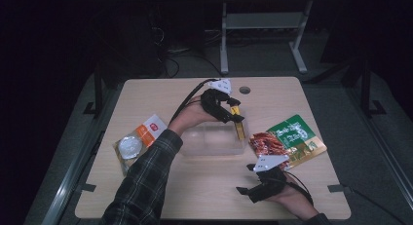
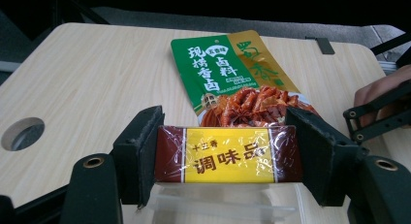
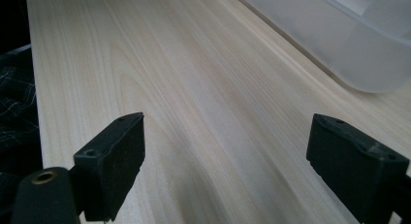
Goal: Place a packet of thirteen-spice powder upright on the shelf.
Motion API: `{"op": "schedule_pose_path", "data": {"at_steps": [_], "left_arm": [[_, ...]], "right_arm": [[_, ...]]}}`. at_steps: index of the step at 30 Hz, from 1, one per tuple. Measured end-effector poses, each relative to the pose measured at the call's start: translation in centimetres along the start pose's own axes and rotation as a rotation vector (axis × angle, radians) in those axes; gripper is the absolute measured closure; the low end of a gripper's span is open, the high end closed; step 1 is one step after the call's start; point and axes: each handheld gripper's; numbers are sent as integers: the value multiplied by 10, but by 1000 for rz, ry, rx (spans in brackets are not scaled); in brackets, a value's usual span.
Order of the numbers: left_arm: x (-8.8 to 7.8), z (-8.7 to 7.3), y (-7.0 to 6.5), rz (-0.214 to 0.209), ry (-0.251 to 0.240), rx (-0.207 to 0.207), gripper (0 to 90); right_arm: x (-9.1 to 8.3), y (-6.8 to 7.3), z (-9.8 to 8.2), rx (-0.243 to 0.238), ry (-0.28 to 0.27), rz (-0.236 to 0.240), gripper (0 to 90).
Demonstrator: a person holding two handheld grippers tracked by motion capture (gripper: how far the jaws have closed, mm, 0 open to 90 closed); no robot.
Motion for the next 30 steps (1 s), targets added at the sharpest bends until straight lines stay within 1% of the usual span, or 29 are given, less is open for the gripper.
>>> {"op": "schedule_pose_path", "data": {"at_steps": [2,4,7,8,9,13,17,20,22,24,27,30], "left_arm": [[2,0,0,-2,4,2,319],[10,1,-1,-3,-2,-4,319],[14,2,-1,-5,-3,-2,319],[18,2,0,-13,-2,-2,318],[18,2,0,-13,-2,-2,318],[27,1,-1,-20,11,-5,318],[31,0,-1,-25,20,-9,318],[34,-2,0,-23,37,1,318],[37,-3,-1,-26,50,-5,318],[38,-4,-1,-24,50,2,317],[38,-4,-1,-22,51,0,315],[36,-4,-2,-18,41,-14,305]], "right_arm": [[0,0,0,0,1,1,133],[0,1,0,3,0,4,133],[0,1,0,0,-1,3,132],[0,1,1,0,0,5,132],[0,1,1,0,0,5,132],[0,1,1,1,0,7,132],[0,1,1,0,1,8,133],[0,1,1,-1,1,9,132],[0,1,1,1,-1,9,133],[0,1,1,1,1,8,132],[0,1,1,-1,1,9,132],[0,1,0,1,0,8,132]]}}
Point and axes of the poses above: each handheld gripper's, and its own axes: x roughly forward along the jaws, z roughly out of its top, y roughly to its left, and after that the axes turned 6 degrees about x, right-handed
